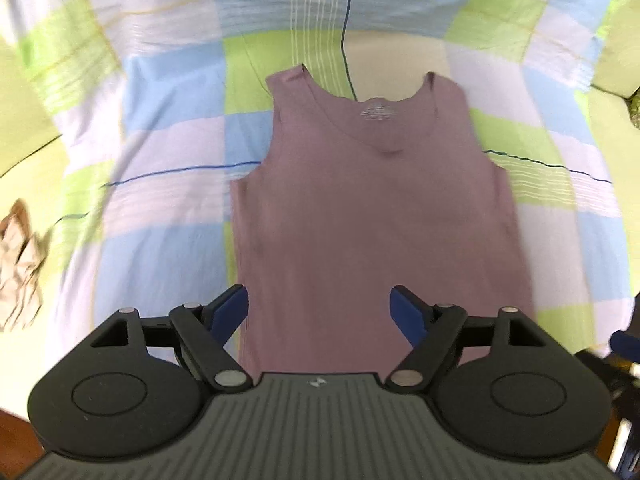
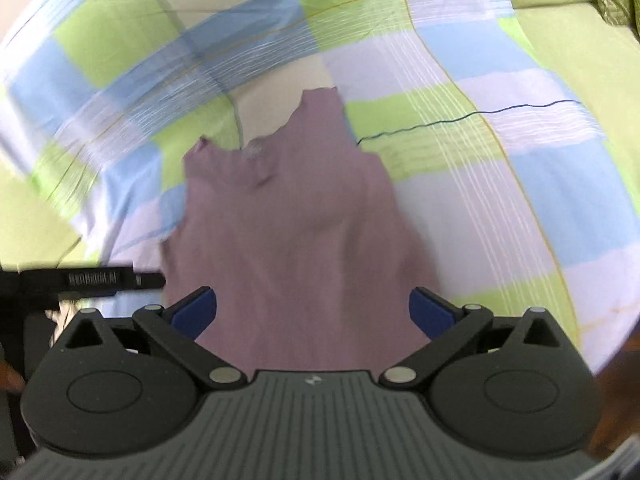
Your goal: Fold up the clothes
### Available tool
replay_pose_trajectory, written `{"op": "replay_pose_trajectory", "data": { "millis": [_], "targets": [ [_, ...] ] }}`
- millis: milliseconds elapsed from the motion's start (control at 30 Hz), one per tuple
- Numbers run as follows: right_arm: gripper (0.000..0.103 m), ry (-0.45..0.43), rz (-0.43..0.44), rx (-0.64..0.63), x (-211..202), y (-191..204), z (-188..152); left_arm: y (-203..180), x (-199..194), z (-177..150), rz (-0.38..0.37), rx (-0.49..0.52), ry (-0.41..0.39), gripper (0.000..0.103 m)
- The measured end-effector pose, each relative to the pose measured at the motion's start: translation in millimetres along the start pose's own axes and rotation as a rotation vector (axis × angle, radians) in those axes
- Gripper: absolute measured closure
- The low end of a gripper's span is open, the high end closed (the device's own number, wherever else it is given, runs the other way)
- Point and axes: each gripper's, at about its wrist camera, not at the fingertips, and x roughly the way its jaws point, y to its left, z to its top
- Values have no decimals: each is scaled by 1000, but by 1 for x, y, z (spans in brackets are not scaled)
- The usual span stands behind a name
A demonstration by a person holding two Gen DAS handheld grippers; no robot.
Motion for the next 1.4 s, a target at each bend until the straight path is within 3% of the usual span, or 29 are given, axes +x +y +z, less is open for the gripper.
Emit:
{"op": "replay_pose_trajectory", "data": {
  "millis": [200, 467, 767, 1100, 1400],
  "targets": [
    [1, -19, 50, -122, -53, -2, -52, -15, -60, -90, 25, -69, -44, 21],
    [1, -70, 74, -185, -148, -14, -106, -60, -137, -179, 40, 31, -76, 18],
    [1, -117, 97, -208, -199, -13, -128, -64, -187, -209, 49, 6, -126, 16],
    [1, -60, 114, -249, -221, -8, -155, -70, -196, -235, 48, 6, -73, 16],
    [1, -36, 101, -246, -224, -10, -157, -77, -194, -237, 46, 15, -55, 16]
  ]
}}
